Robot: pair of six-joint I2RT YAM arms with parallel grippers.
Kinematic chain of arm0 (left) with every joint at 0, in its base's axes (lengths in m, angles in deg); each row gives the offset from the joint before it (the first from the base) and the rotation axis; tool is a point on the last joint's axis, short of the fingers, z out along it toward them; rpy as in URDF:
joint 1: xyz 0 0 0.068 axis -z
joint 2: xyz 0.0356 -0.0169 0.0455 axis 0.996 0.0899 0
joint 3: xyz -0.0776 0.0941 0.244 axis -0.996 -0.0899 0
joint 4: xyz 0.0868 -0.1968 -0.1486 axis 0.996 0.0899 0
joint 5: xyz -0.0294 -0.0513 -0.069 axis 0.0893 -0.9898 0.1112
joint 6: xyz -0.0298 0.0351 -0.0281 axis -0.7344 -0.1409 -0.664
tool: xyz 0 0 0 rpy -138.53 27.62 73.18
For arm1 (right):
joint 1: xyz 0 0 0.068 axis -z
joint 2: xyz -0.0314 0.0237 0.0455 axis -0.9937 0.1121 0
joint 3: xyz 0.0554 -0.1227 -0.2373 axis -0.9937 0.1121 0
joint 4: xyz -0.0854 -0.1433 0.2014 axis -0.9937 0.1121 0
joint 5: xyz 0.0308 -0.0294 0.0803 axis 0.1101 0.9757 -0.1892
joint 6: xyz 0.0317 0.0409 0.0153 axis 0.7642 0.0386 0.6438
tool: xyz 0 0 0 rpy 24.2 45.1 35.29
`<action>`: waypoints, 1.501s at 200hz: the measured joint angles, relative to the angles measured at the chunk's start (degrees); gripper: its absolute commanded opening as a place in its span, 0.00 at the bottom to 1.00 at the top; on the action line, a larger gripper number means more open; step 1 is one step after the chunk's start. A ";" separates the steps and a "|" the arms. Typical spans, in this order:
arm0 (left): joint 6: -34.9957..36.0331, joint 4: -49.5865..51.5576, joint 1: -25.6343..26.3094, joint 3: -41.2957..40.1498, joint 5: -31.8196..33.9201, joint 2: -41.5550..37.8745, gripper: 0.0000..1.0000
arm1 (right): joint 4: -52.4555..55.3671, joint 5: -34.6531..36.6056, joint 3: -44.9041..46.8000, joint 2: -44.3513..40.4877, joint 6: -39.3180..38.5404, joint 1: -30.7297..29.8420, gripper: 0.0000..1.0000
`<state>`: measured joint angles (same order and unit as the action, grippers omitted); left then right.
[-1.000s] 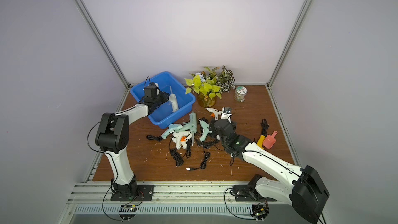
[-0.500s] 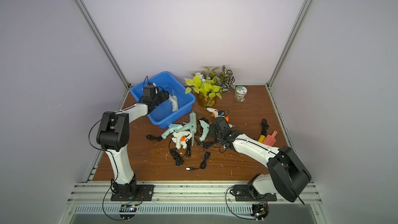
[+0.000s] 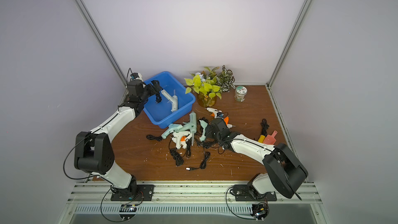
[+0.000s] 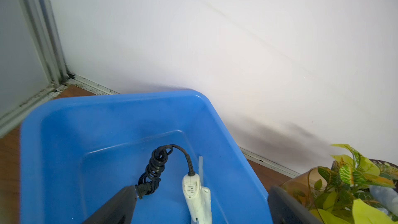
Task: Put the hot melt glue gun into the storage box
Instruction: Place the hot melt adhesive gun in the storage box, then pick up the hot melt adhesive gun from the center of the board.
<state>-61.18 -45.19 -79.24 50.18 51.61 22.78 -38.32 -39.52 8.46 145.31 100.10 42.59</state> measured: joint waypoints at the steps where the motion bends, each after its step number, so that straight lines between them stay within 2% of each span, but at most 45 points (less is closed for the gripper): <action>1: 0.02 0.02 0.00 -0.09 0.09 -0.11 1.00 | 0.00 0.00 0.00 0.02 0.02 -0.02 0.63; 95: 2.16 1.60 0.00 -14.27 6.45 -17.70 1.00 | -0.07 -0.70 -4.52 9.25 2.32 -3.23 0.67; 135: 2.36 1.68 0.00 -17.99 8.00 -23.28 1.00 | 3.91 2.23 -8.28 12.09 2.54 -3.52 0.66; 167: 2.45 1.53 0.00 -19.52 8.55 -26.45 1.00 | 7.32 5.31 -11.04 14.34 2.93 -3.85 0.54; 208: 2.45 1.46 0.00 -20.41 6.58 -27.58 1.00 | 8.26 6.80 -11.23 14.93 2.82 -3.85 0.26; 250: 1.33 1.25 0.00 -21.16 -0.02 -27.65 1.00 | 6.67 6.71 -8.17 11.96 2.27 -3.85 0.00; 300: -2.73 -2.12 0.00 -24.76 -10.84 -27.63 1.00 | 0.57 5.40 -0.09 -0.72 -0.42 -3.85 0.00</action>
<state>-63.91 -47.31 -79.24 25.42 40.77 -4.84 -37.75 -34.12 8.38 144.59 99.68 38.74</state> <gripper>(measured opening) 0.999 0.316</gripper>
